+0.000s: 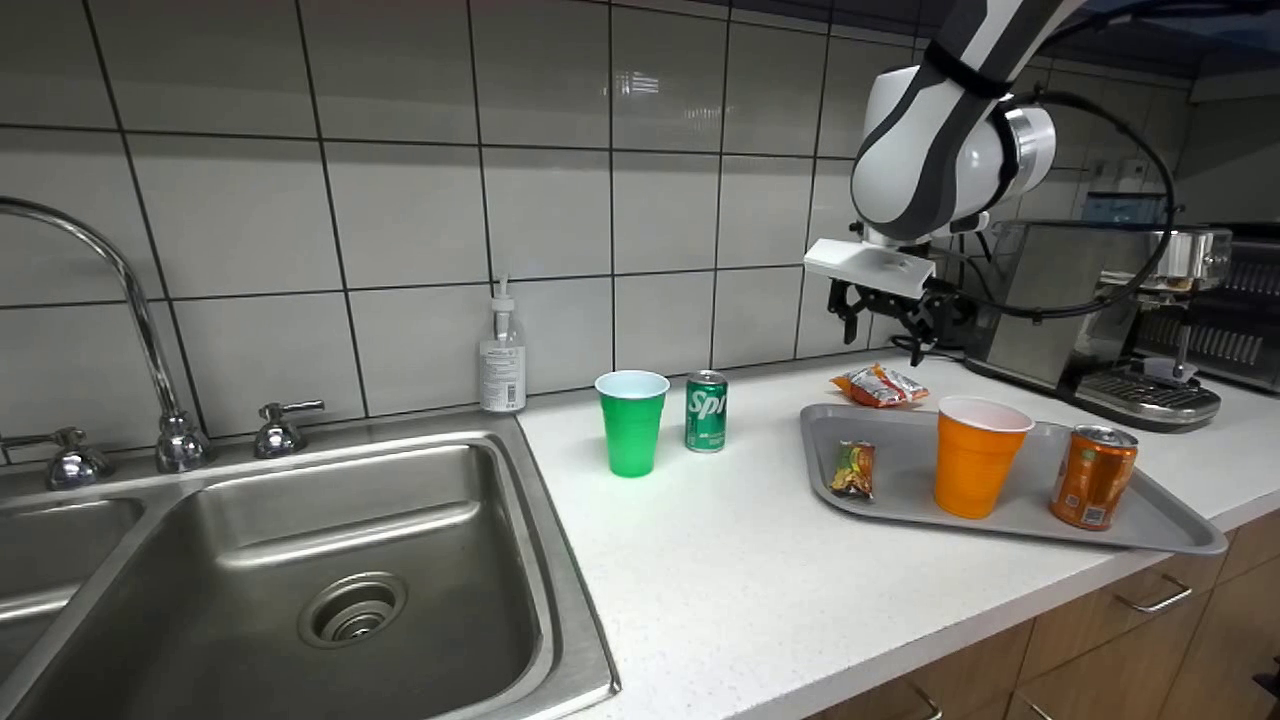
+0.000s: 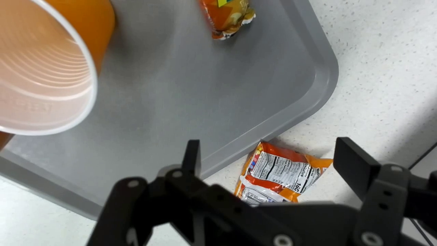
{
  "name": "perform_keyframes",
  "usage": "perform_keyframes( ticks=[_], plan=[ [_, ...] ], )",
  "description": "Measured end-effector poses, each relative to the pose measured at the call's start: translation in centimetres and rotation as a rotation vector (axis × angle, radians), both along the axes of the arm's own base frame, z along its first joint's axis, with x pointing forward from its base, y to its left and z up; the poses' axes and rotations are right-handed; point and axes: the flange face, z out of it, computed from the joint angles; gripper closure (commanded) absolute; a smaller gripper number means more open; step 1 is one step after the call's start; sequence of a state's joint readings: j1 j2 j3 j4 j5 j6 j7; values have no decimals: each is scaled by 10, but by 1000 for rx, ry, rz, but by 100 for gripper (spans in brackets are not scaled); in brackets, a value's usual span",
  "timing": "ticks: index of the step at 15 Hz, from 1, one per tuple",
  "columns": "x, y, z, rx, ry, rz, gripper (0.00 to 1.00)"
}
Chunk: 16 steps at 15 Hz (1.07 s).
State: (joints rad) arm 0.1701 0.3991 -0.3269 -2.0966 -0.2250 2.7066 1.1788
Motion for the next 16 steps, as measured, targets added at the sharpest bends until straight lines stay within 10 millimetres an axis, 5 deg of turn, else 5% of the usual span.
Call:
perform_keyframes(
  ticks=[16],
  plan=[
    [1, -8, -2, -2, 2, -13, 0]
  ],
)
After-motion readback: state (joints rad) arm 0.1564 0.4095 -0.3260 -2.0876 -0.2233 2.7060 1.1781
